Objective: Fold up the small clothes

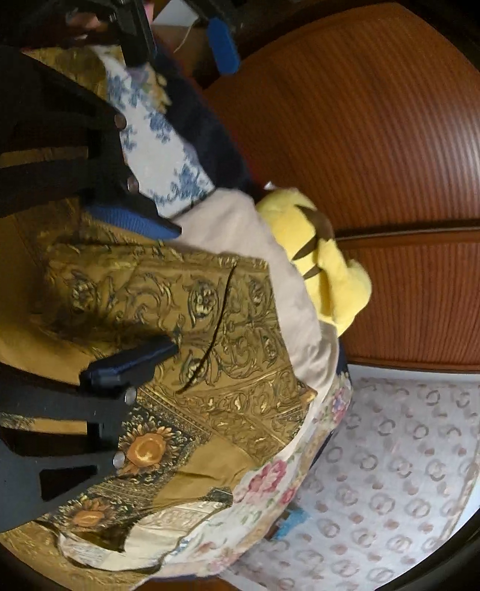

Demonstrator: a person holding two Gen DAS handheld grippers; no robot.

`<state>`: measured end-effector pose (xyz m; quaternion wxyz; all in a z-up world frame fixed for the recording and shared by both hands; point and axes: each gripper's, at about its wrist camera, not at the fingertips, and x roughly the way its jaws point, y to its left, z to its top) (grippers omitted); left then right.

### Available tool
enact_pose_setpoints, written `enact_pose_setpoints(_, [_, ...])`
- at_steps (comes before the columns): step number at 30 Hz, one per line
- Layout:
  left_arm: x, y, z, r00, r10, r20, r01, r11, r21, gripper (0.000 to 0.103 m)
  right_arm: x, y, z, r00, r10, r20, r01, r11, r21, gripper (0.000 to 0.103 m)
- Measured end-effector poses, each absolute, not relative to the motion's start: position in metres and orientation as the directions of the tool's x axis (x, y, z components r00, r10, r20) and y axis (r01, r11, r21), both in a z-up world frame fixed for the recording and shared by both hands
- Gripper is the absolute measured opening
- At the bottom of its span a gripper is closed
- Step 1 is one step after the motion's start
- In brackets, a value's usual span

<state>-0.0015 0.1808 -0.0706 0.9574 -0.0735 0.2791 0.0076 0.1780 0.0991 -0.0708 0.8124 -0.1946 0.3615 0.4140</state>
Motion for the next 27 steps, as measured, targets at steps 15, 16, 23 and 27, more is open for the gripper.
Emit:
enact_pose_setpoints(15, [0.004, 0.165, -0.069, 0.841, -0.042, -0.539, -0.03, 0.992, -0.124, 0.08, 0.21, 0.025, -0.046, 0.553, 0.493, -0.672, -0.645, 0.764, 0.03, 0.006])
enact_pose_setpoints(16, [0.004, 0.165, -0.069, 0.841, -0.042, -0.54, -0.031, 0.992, -0.125, 0.08, 0.213, 0.017, -0.045, 0.552, 0.487, -0.677, -0.629, 0.776, 0.046, 0.006])
enact_pose_setpoints(23, [0.011, 0.154, -0.07, 0.834, -0.047, -0.549, -0.022, 0.993, -0.119, 0.08, 0.218, -0.025, -0.038, 0.591, 0.432, -0.681, -0.56, 0.828, 0.039, 0.029])
enact_pose_setpoints(27, [0.021, 0.148, -0.067, 0.83, -0.041, -0.556, -0.013, 0.995, -0.094, 0.08, 0.213, -0.047, -0.034, 0.601, 0.44, -0.667, -0.568, 0.822, 0.03, 0.035])
